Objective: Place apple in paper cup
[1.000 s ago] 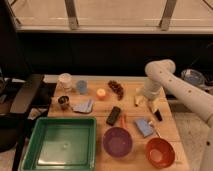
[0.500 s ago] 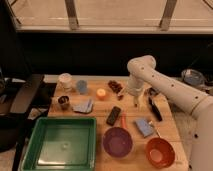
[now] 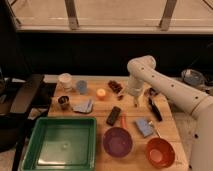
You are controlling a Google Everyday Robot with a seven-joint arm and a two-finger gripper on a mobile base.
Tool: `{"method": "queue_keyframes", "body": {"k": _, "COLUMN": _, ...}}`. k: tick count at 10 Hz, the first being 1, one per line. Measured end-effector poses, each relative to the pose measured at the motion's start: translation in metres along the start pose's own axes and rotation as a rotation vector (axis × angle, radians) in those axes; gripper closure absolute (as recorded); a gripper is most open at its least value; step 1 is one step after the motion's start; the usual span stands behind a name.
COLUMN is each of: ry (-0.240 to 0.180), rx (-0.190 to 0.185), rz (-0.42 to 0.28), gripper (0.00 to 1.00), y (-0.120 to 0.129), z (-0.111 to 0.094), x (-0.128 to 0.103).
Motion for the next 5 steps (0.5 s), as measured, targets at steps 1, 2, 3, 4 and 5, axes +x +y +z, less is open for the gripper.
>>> {"method": "queue_keyframes", "body": {"k": 1, "ry": 0.013, "rx": 0.031, "rz": -0.022, "gripper": 0.20, "y": -0.012, "z": -0.006, "x": 0.002}}
{"method": "queue_keyframes", "body": {"k": 2, "ry": 0.017, "rx": 0.061, "rz": -0.054, "gripper": 0.20, "y": -0.030, "z": -0.010, "x": -0.002}}
{"method": "queue_keyframes", "body": {"k": 3, "ry": 0.023, "rx": 0.081, "rz": -0.090, "gripper": 0.20, "y": -0.049, "z": -0.012, "x": -0.008}}
{"method": "queue_keyframes", "body": {"k": 4, "ry": 0.029, "rx": 0.092, "rz": -0.123, "gripper": 0.20, "y": -0.068, "z": -0.012, "x": -0.015}}
{"method": "queue_keyframes", "body": {"k": 5, "ry": 0.032, "rx": 0.101, "rz": -0.176, "gripper": 0.20, "y": -0.099, "z": -0.010, "x": -0.026}}
